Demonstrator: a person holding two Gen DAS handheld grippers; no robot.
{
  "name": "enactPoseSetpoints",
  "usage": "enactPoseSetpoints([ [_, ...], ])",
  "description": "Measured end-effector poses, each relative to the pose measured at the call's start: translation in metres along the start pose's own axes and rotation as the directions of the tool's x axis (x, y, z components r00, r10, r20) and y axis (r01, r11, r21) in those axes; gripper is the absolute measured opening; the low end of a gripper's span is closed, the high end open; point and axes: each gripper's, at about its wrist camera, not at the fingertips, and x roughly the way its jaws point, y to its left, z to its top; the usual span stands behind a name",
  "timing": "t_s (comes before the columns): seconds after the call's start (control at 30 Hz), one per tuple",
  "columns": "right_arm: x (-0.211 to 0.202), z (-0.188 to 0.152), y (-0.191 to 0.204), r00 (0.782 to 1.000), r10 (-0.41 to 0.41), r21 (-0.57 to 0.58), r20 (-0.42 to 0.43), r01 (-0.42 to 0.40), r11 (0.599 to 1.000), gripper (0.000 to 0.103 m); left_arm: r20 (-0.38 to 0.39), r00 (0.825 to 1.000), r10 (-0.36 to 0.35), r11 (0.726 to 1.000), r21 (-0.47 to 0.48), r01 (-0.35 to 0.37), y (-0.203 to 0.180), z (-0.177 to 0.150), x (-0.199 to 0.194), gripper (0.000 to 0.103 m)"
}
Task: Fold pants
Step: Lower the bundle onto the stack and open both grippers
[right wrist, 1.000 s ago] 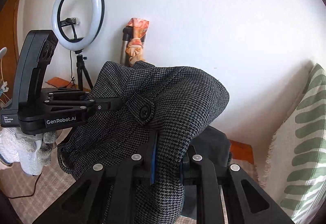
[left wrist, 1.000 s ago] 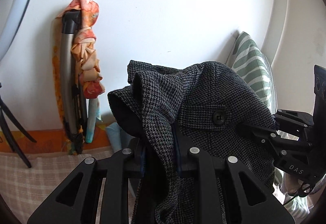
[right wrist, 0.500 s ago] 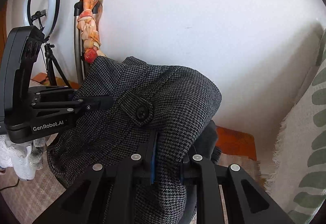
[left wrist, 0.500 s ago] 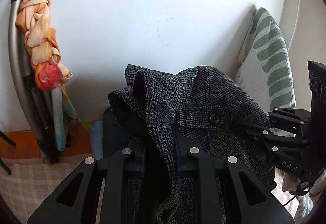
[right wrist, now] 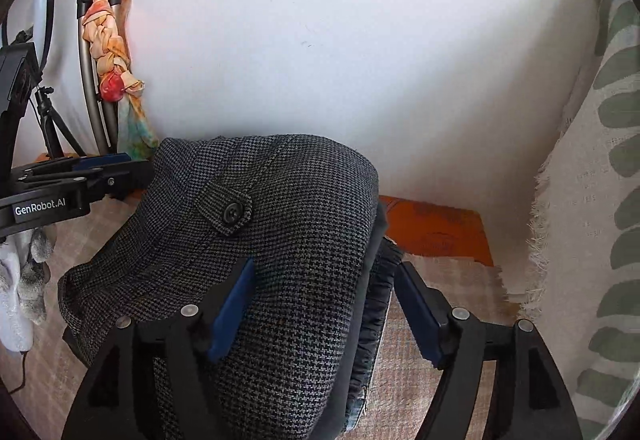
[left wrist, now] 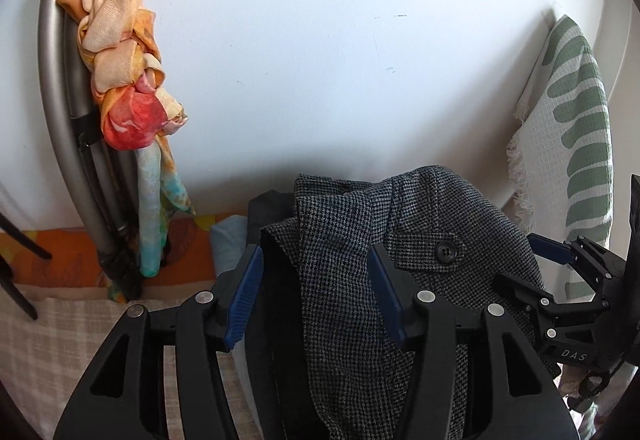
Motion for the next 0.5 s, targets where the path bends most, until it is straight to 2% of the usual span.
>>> enactPoseSetpoints([
  [0.07, -0.004, -0.003, 0.0, 1.0, 0.002, 0.014, 0.006, -0.002, 1.0, 0.079, 0.002, 1.0, 0.001, 1.0, 0.009, -0.001, 0.001, -0.001, -0.007, 0.055],
  [0.13, -0.009, -0.006, 0.001, 1.0, -0.019, 0.026, 0.016, 0.019, 0.999, 0.09, 0.004, 1.0, -0.003, 1.0, 0.013, 0.003, 0.002, -0.003, -0.015, 0.059],
  [0.2, -0.017, -0.008, 0.003, 0.999, -0.032, 0.037, 0.025, 0.031, 0.999, 0.093, 0.005, 1.0, -0.004, 1.0, 0.015, 0.004, 0.005, -0.006, -0.023, 0.062],
  [0.27, -0.029, -0.01, 0.011, 0.999, -0.039, 0.054, 0.033, 0.037, 0.998, 0.102, 0.006, 1.0, -0.002, 1.0, 0.019, 0.002, 0.004, -0.008, -0.031, 0.066],
  [0.5, -0.065, -0.017, 0.027, 0.994, -0.079, 0.09, 0.076, 0.072, 0.993, 0.103, 0.011, 1.0, 0.0, 0.999, 0.034, 0.0, 0.007, -0.017, -0.064, 0.07],
])
